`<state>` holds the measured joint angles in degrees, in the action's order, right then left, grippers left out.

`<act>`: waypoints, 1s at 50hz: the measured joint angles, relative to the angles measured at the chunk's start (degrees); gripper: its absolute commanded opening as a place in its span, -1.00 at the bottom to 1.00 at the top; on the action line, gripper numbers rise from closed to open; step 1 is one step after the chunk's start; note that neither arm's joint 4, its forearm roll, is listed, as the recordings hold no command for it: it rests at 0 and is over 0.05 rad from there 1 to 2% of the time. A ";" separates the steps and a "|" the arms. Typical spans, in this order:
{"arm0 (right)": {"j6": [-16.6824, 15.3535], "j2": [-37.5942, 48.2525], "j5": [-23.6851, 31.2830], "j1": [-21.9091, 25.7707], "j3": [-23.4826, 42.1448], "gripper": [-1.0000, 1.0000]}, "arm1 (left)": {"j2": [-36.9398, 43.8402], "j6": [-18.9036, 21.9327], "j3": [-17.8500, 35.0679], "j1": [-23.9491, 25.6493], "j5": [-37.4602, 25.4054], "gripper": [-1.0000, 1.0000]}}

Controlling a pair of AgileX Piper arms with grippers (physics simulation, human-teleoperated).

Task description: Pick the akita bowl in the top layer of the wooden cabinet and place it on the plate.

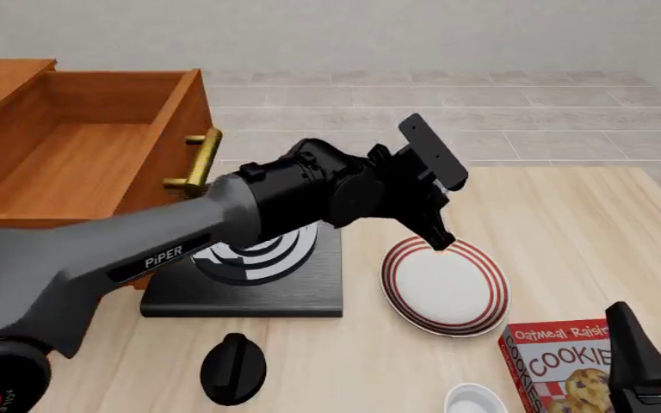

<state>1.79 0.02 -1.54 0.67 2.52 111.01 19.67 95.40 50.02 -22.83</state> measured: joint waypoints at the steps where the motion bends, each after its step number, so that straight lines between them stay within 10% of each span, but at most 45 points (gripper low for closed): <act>1: 0.02 0.00 0.01 0.00 0.01 1.00 | 0.19 -0.01 -0.12 0.06 0.20 -1.00; 50: 1.52 -0.01 -1.00 0.03 -0.75 1.00 | 12.42 2.66 -1.03 3.22 6.07 -1.00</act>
<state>3.31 0.01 -2.54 0.69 1.77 123.43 22.33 94.36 53.24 -16.76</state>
